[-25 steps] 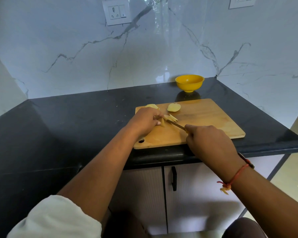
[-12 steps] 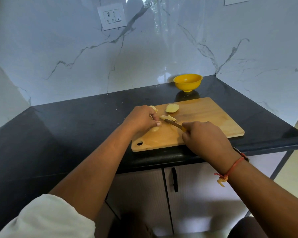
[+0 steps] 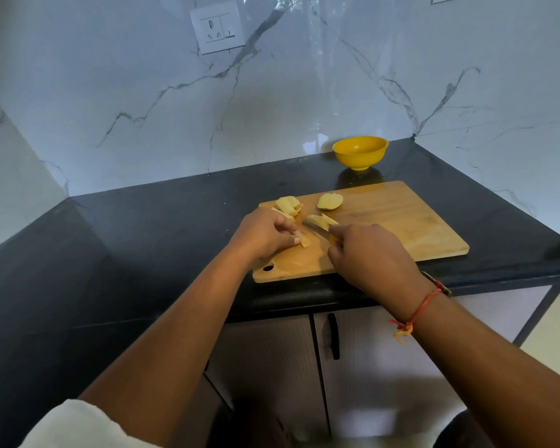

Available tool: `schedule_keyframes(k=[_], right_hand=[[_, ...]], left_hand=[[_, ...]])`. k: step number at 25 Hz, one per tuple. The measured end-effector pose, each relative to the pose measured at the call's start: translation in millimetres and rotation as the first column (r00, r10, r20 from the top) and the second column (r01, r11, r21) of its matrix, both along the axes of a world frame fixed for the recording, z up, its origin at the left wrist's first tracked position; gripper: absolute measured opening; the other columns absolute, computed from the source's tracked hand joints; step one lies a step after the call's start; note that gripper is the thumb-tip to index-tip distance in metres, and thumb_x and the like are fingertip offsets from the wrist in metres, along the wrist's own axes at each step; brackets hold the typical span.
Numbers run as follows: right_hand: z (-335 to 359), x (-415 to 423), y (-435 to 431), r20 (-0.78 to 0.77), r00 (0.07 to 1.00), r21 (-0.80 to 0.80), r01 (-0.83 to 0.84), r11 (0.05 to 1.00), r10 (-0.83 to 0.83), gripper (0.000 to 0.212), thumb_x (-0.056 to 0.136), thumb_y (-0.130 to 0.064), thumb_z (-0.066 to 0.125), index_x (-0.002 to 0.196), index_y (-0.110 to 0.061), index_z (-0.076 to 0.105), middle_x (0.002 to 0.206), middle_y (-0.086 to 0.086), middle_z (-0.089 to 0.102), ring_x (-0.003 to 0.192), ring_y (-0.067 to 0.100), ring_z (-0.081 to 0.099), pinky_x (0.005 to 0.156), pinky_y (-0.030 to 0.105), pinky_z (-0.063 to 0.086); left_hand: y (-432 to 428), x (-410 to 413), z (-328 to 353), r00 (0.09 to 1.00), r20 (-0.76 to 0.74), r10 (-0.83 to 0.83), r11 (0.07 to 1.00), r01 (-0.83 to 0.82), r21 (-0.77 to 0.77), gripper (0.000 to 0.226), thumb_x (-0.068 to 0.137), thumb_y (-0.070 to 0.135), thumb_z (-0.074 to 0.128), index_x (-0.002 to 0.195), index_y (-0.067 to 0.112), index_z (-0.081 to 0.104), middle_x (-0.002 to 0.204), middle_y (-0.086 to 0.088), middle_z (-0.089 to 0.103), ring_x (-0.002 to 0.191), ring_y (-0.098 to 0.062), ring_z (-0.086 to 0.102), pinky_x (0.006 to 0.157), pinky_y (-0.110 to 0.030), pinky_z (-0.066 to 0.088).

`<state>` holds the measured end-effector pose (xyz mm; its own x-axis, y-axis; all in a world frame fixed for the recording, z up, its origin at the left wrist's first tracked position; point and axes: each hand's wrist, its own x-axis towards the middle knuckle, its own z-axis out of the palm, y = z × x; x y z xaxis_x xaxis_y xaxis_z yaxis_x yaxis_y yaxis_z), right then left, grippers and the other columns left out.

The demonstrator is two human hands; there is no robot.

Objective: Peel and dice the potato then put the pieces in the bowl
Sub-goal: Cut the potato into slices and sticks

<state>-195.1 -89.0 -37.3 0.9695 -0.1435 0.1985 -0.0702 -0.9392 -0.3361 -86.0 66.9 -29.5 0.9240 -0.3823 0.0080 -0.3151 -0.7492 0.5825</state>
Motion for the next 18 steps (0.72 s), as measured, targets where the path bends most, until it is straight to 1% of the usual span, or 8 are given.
schedule_keyframes(k=[3, 4, 6, 8, 11, 13, 15, 18], right_hand=[[2, 3, 4, 0.020, 1.000, -0.009, -0.021, 1.000, 0.021, 0.034, 0.103, -0.032, 0.044, 0.131, -0.022, 0.061, 0.088, -0.001, 0.057, 0.081, 0.015, 0.055, 0.071, 0.029, 0.047], [2, 3, 5, 0.015, 1.000, -0.008, -0.026, 1.000, 0.026, 0.034, 0.103, -0.031, 0.044, 0.130, -0.022, 0.061, 0.090, 0.000, 0.058, 0.083, 0.015, 0.055, 0.072, 0.029, 0.048], [2, 4, 7, 0.006, 0.999, 0.002, -0.032, 0.999, 0.032, 0.033, 0.103, -0.031, 0.044, 0.129, -0.021, 0.062, 0.094, 0.001, 0.061, 0.084, 0.015, 0.057, 0.074, 0.029, 0.049], [0, 5, 9, 0.003, 0.999, 0.007, -0.036, 0.999, 0.036, 0.033, 0.103, -0.031, 0.044, 0.129, -0.022, 0.062, 0.091, 0.000, 0.060, 0.082, 0.014, 0.057, 0.071, 0.027, 0.048], [0, 7, 12, -0.012, 0.999, -0.006, -0.033, 0.999, 0.032, 0.034, 0.103, -0.031, 0.044, 0.131, -0.024, 0.062, 0.089, -0.002, 0.059, 0.080, 0.013, 0.055, 0.069, 0.026, 0.045], [0, 9, 15, -0.030, 0.999, 0.001, -0.029, 1.000, 0.029, 0.034, 0.103, -0.031, 0.044, 0.130, -0.023, 0.062, 0.089, -0.001, 0.059, 0.079, 0.013, 0.056, 0.070, 0.026, 0.046], [2, 12, 16, -0.055, 0.998, 0.021, -0.025, 0.999, 0.026, 0.032, 0.103, -0.030, 0.045, 0.127, -0.020, 0.064, 0.088, 0.000, 0.061, 0.080, 0.014, 0.057, 0.071, 0.027, 0.048], [3, 18, 17, -0.081, 0.997, -0.011, -0.013, 1.000, 0.012, 0.028, 0.100, -0.027, 0.047, 0.117, -0.016, 0.068, 0.084, 0.001, 0.060, 0.078, 0.016, 0.059, 0.071, 0.029, 0.050]], left_hand=[[-1, -3, -6, 1.000, 0.006, 0.017, 0.999, -0.017, -0.052, 0.029, 0.085, 0.033, 0.076, 0.113, 0.024, 0.073, 0.108, 0.009, 0.067, 0.097, -0.008, 0.056, 0.067, -0.019, 0.043], [-1, -5, -8, 0.999, 0.025, 0.021, 0.999, -0.020, -0.049, 0.030, 0.085, 0.034, 0.076, 0.113, 0.023, 0.073, 0.105, 0.009, 0.066, 0.094, -0.007, 0.055, 0.066, -0.018, 0.042], [-2, -6, -11, 0.996, 0.085, 0.031, 0.998, -0.026, -0.052, 0.031, 0.084, 0.034, 0.077, 0.112, 0.021, 0.073, 0.107, 0.007, 0.069, 0.093, -0.006, 0.056, 0.074, -0.021, 0.043], [-1, -6, -14, 0.992, 0.118, 0.049, 0.996, -0.041, -0.075, 0.033, 0.082, 0.034, 0.079, 0.111, 0.020, 0.074, 0.109, 0.004, 0.072, 0.094, -0.007, 0.058, 0.080, -0.023, 0.044], [-1, -6, -16, 0.990, 0.127, 0.060, 0.995, -0.048, -0.090, 0.033, 0.081, 0.034, 0.080, 0.110, 0.019, 0.075, 0.108, 0.003, 0.073, 0.095, -0.008, 0.061, 0.077, -0.019, 0.044], [-1, -5, -16, 0.990, 0.129, 0.062, 0.995, -0.051, -0.090, 0.033, 0.081, 0.033, 0.080, 0.110, 0.019, 0.075, 0.109, 0.003, 0.073, 0.095, -0.007, 0.062, 0.075, -0.018, 0.043], [-2, -5, -16, 0.991, 0.122, 0.063, 0.995, -0.053, -0.087, 0.033, 0.081, 0.033, 0.080, 0.110, 0.020, 0.075, 0.110, 0.003, 0.073, 0.099, -0.009, 0.063, 0.078, -0.019, 0.044], [-2, -5, -16, 0.991, 0.125, 0.053, 0.997, -0.044, -0.068, 0.033, 0.082, 0.033, 0.080, 0.111, 0.019, 0.075, 0.111, 0.003, 0.073, 0.102, -0.010, 0.063, 0.080, -0.021, 0.043]])
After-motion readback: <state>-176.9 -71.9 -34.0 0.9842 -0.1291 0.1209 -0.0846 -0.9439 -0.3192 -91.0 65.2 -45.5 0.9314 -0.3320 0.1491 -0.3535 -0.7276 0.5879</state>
